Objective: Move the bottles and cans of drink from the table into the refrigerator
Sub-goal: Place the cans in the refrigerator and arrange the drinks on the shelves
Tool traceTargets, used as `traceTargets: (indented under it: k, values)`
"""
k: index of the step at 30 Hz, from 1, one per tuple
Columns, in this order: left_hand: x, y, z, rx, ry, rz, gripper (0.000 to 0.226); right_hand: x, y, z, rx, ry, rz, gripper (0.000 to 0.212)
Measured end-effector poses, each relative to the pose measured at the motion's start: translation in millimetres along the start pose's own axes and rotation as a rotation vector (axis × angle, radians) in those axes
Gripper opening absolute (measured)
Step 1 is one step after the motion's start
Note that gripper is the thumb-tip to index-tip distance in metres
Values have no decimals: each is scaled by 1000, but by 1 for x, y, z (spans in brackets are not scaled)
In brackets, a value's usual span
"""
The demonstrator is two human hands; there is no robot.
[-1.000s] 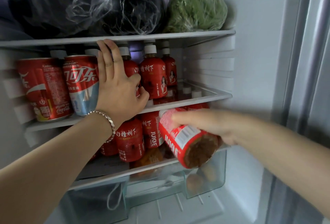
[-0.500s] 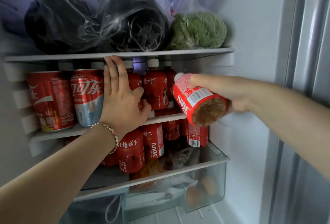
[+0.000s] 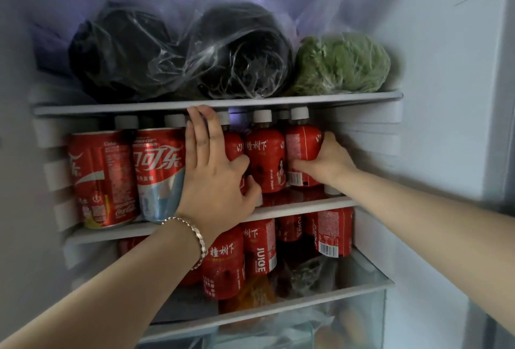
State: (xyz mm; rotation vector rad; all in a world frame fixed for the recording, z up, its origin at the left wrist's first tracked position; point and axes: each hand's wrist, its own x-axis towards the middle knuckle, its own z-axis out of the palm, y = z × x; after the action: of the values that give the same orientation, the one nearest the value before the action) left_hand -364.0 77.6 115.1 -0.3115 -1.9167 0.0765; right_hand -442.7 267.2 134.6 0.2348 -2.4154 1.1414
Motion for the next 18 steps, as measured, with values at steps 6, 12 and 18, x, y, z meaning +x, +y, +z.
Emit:
traceTargets:
  k: [6, 12, 18]
  values:
    - [-1, -1, 3, 9, 6, 20, 29, 52, 8, 27, -207, -196, 16, 77]
    - [-3, -3, 4, 4, 18, 30, 27, 57, 8, 37, -251, -219, 135, 82]
    - [-4, -2, 2, -11, -7, 25, 28, 22, -2, 21, -157, -269, 131, 20]
